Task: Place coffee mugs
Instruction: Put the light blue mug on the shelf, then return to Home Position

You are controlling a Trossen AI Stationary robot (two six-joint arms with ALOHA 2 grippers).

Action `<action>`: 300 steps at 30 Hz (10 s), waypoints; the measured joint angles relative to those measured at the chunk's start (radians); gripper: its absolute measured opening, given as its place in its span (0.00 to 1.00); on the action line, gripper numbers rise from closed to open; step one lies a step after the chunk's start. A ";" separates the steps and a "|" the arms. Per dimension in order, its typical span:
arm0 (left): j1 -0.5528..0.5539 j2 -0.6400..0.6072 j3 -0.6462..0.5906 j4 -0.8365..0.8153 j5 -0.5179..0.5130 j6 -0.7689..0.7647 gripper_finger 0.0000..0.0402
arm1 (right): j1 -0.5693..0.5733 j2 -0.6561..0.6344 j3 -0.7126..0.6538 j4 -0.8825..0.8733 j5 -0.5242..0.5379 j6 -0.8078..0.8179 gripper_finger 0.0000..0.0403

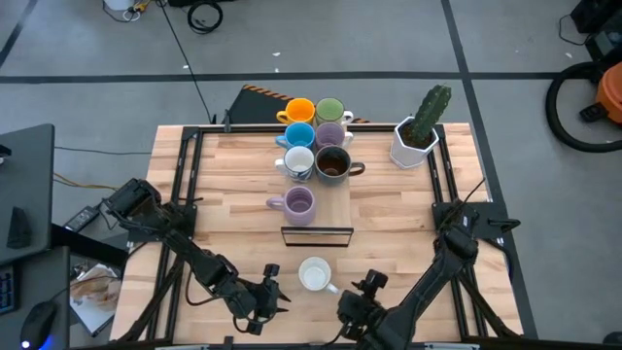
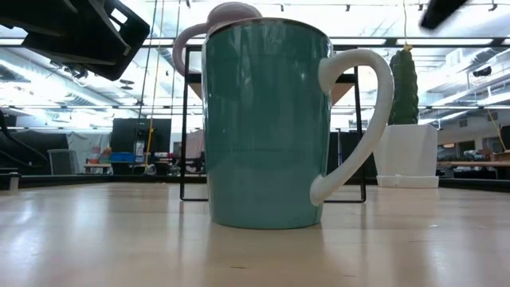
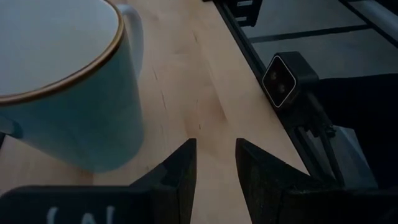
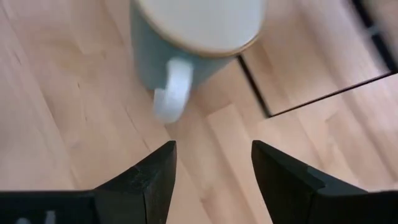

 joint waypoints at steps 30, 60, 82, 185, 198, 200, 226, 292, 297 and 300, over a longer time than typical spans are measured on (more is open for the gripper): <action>0.000 0.001 0.000 -0.043 0.001 -0.004 0.29 | -0.156 -0.341 -0.531 0.742 -0.160 -0.168 0.60; -0.012 -0.009 0.000 -0.040 0.242 -0.038 0.29 | -0.210 -0.248 -0.479 0.694 -0.193 -0.295 0.28; -0.073 -0.272 0.000 -0.175 0.280 0.025 0.29 | -0.219 -0.312 -0.480 0.622 -0.276 -0.480 0.16; -0.084 -0.378 0.000 -0.298 0.303 0.024 0.29 | -0.536 -1.059 -0.990 0.926 -0.299 -1.056 0.23; -0.077 -0.400 0.000 -0.301 0.300 0.190 0.29 | -0.534 -1.122 -0.989 0.918 -0.341 -1.019 0.24; -0.058 -0.427 0.000 -0.318 0.276 0.233 0.29 | -0.533 -1.146 -0.989 0.920 -0.344 -1.019 0.24; 0.426 -1.024 -0.230 -0.511 0.328 0.428 0.29 | -0.587 -1.577 -1.384 1.216 -0.284 -1.169 0.44; 0.626 -1.711 -0.846 -0.104 0.434 0.310 0.29 | -0.711 -2.282 -2.086 1.724 -0.205 -1.067 0.42; 0.626 -1.711 -0.846 -0.104 0.434 0.310 0.29 | -0.711 -2.282 -2.086 1.724 -0.205 -1.067 0.42; 0.626 -1.711 -0.846 -0.104 0.434 0.310 0.29 | -0.711 -2.282 -2.086 1.724 -0.205 -1.067 0.42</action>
